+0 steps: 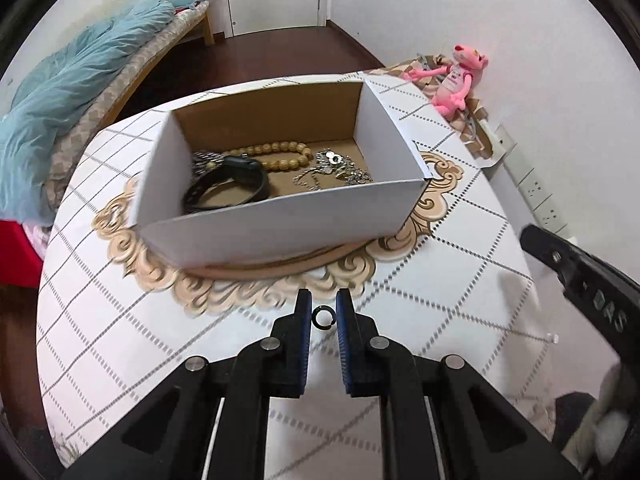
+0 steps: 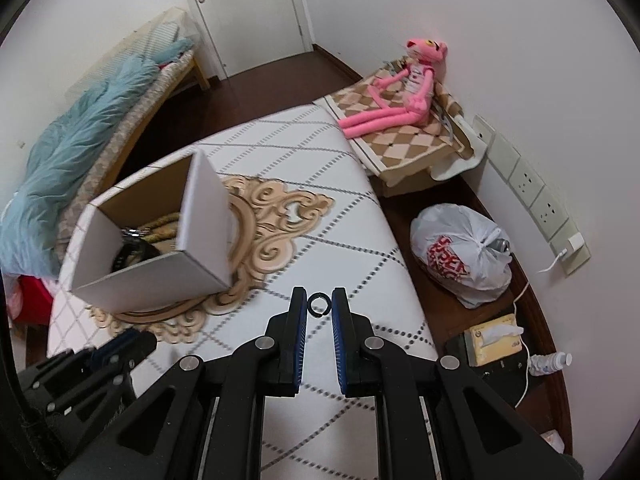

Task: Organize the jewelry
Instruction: 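Carry the black ring in the right tool over the box, then open the right tool to drop the black ring into the box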

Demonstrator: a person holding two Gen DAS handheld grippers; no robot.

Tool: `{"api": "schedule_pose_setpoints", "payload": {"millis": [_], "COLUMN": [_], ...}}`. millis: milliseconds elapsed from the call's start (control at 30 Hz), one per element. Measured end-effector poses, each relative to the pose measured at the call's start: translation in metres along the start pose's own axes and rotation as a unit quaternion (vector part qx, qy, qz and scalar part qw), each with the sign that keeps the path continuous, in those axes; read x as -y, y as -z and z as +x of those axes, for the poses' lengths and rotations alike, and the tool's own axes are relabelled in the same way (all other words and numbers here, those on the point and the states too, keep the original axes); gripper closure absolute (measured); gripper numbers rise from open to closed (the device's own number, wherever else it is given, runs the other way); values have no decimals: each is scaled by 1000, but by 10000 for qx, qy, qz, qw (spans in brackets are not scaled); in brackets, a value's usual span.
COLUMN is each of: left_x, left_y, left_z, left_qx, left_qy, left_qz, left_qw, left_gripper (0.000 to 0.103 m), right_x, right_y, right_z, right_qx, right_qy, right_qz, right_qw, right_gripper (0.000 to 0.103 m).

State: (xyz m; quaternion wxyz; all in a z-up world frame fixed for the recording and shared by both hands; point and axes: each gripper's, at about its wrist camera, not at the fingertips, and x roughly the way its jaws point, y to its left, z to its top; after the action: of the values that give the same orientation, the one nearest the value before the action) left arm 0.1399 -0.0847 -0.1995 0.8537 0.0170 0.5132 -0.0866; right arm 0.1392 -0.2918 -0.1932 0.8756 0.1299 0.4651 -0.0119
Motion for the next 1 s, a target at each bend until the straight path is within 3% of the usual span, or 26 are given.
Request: {"api": "schedule_pose_setpoints", "payload": {"millis": [233,467,633,800,867,933,1000], "left_x": [-34,-60,-78,-86,-87,-90,-96], "left_y": [-5,-60,-94,-112,-115,-117,-115], "left_z": [-45,-56,-29,-16,-16,-17,-21], "left_qx": [220,448,-17,-230,-188,-125,-26], "left_qy": [128,216,494,275,70,-55,-114], "left_qz": [-322,-388,-487,-548,-503,-515,-618], "left_qw": [9992,9980,9976,9979,9985,9986,9980], "left_gripper": [93,93,93,88,78,32,25], "right_x": [-23,-61,-90,-107,-111,-113,-112], "right_y": [-14,-50,-78,-95,-97,-97,-99], "right_z": [-33,-38,-12,31,38,41,38], "right_qx": [253,248,-218,-1200,-1364,-1352,-1289], "right_qy": [-418,-927,-1118,-1236,-1234,-1190,-1173], "right_qz": [-37,-207,-484,-611,-702,-753,-762], "right_qw": [9988,9952,9923,9832,9804,9808,9817], "right_gripper": [90,90,90,89,84,64,56]}}
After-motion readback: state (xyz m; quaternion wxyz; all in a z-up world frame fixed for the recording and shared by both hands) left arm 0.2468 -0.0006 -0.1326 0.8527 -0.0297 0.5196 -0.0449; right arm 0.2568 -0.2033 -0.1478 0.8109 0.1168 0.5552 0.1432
